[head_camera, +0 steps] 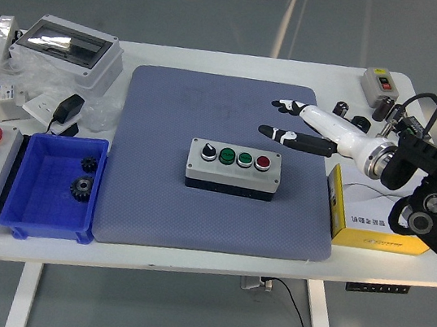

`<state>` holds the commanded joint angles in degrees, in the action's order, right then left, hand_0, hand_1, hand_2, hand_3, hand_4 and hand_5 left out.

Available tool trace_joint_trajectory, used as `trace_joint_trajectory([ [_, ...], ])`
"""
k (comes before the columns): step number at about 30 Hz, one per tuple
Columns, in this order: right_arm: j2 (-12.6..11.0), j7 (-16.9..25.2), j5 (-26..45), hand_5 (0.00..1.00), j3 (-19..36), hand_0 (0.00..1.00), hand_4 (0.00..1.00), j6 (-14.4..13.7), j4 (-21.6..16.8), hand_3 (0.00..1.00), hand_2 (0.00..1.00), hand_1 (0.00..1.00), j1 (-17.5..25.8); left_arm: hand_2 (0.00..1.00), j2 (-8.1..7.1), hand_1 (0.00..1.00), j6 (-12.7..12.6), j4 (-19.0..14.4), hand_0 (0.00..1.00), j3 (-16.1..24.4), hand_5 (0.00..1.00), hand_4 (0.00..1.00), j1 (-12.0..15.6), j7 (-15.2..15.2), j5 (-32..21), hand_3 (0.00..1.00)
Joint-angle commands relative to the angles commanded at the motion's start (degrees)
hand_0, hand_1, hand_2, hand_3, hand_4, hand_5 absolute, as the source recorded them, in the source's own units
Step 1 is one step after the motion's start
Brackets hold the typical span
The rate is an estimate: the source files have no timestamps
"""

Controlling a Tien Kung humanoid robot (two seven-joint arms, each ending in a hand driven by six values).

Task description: Pick up the button,place it on the desk,press the button,press the button

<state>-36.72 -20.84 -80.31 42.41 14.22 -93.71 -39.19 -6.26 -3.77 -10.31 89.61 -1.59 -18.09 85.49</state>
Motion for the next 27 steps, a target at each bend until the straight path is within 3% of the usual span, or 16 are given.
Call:
trace_joint_trajectory([
  [3, -0.08, -3.80, 1.52, 0.727, -0.52, 0.592, 0.814, 5.28, -0.27, 0.917, 0.701, 0.672, -1.13, 0.542, -0.06, 0.592, -0.03, 0.00, 0.631, 0.04, 0.226, 0.597, -0.02, -0.07, 0.02, 0.593],
  [4, -0.01, -4.88, 1.91, 0.165, -0.72, 0.008, 0.406, 6.76, -0.15, 0.814, 0.297, 0.172, -1.44, 0.542, -0.08, 0.592, -0.03, 0.00, 0.631, 0.04, 0.223, 0.595, -0.04, -0.08, 0.01, 0.592],
  [9, 0.71, -6.75, 2.76, 0.165, -1.47, 0.008, 0.406, 12.06, 1.03, 0.814, 0.297, 0.172, -2.54, 0.542, -0.13, 0.592, -0.03, 0.00, 0.631, 0.00, 0.223, 0.595, -0.05, -0.18, -0.01, 0.592],
  [10, 0.93, -6.78, 2.88, 0.020, -1.58, 0.002, 0.317, 12.36, 1.45, 0.828, 0.251, 0.102, -2.71, 0.541, -0.14, 0.591, -0.04, 0.00, 0.631, -0.01, 0.222, 0.595, -0.04, -0.20, -0.01, 0.592],
  [18, 3.53, -5.89, 3.40, 0.002, -2.21, 0.002, 0.292, 11.30, 6.23, 0.813, 0.221, 0.079, -3.87, 0.541, -0.21, 0.592, 0.02, 0.00, 0.631, 0.10, 0.221, 0.594, -0.09, -0.22, 0.33, 0.592],
  [27, 5.42, -5.21, 3.04, 0.002, -3.41, 0.002, 0.272, 9.64, 8.40, 0.798, 0.215, 0.074, -4.16, 0.541, -0.30, 0.591, 0.02, 0.00, 0.630, 0.24, 0.220, 0.594, -0.27, -0.16, 0.59, 0.592],
])
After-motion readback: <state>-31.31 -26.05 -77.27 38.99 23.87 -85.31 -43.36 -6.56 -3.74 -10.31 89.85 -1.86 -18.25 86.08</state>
